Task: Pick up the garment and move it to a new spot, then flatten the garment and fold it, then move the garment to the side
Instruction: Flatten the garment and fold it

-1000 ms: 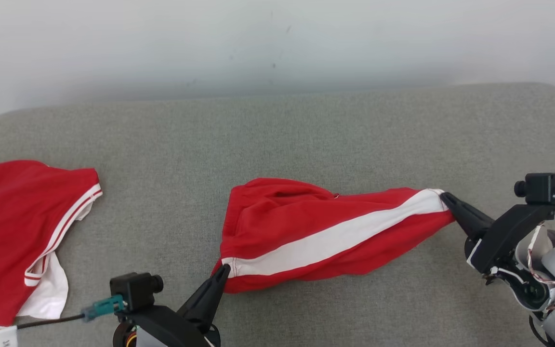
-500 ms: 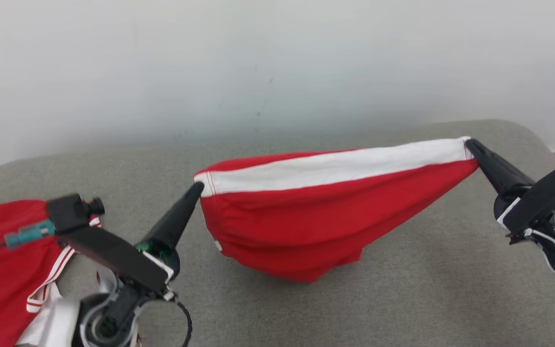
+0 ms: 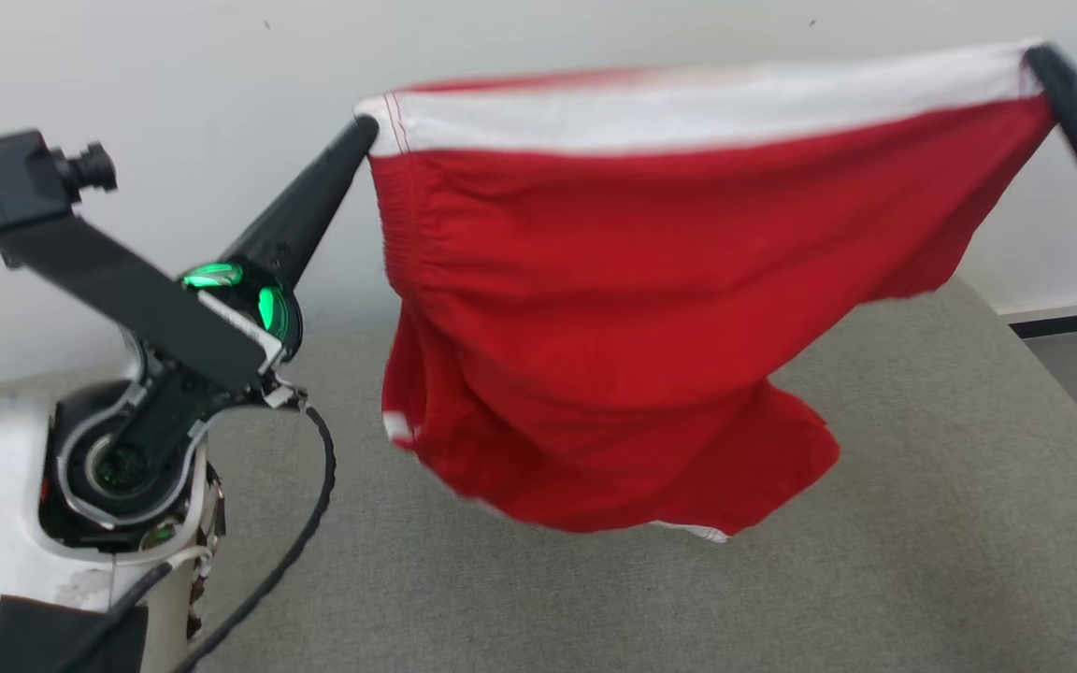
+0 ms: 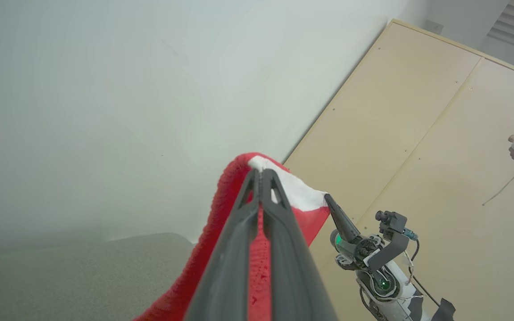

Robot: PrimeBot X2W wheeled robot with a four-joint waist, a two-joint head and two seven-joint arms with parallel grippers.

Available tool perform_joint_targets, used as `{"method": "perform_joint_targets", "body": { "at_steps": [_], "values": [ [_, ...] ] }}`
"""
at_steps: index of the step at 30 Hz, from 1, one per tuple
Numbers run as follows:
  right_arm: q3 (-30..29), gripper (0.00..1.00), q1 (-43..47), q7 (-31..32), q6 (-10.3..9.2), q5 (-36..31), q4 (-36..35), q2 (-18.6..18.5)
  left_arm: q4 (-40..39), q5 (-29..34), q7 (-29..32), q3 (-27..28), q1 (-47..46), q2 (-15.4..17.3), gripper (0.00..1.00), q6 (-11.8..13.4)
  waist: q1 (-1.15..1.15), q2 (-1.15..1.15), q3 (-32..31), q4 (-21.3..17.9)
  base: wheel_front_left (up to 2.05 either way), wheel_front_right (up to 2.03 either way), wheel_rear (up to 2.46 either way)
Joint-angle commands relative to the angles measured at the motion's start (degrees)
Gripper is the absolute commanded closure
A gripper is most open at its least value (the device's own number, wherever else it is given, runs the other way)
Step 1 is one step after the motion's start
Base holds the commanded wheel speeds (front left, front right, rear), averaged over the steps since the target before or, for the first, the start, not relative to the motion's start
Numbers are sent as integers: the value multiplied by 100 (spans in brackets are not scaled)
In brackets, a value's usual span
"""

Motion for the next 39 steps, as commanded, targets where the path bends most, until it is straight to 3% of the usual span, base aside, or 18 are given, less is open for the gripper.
{"method": "perform_joint_targets", "body": {
  "at_steps": [1,11,15,20,24,27,31,34,39],
  "values": [
    [-45,100,-137,6,0,-59,-35,-103,-23,-112,93,29,-125,0,100,94,1,0,-67,-80,0,0,0],
    [-11,100,-531,442,0,-19,-90,-77,89,4,480,-165,-548,147,100,408,1,0,96,-177,0,0,0],
    [49,100,-732,724,0,81,164,137,557,414,509,-504,-864,367,100,117,1,0,407,-132,0,0,0],
    [228,100,-1409,976,1,-249,918,684,1642,1083,153,-817,-1655,604,100,-494,1,0,1013,-84,0,0,0],
    [279,100,-2217,844,1,-786,1897,1339,2661,1593,-683,-878,-2610,618,100,-1049,1,0,1759,-7,0,0,0],
    [261,100,-2966,569,1,-1241,2611,1823,3361,1966,-1492,-1072,-3431,677,100,-1273,1,0,2328,11,0,0,0],
    [139,100,-4092,-503,1,-2158,3537,2393,3769,2183,-3038,-1496,-4608,875,100,-1313,1,0,3137,-60,0,0,0],
    [52,100,-4664,-1223,1,-2813,4116,2708,3833,2065,-4006,-2164,-5135,1116,100,-1317,1,0,3728,-38,0,0,0],
    [-258,100,-4814,-1417,1,-3178,4230,2990,3751,1454,-4715,-3223,-5361,1540,100,-1317,1,0,4335,55,0,0,0]
  ]
}}
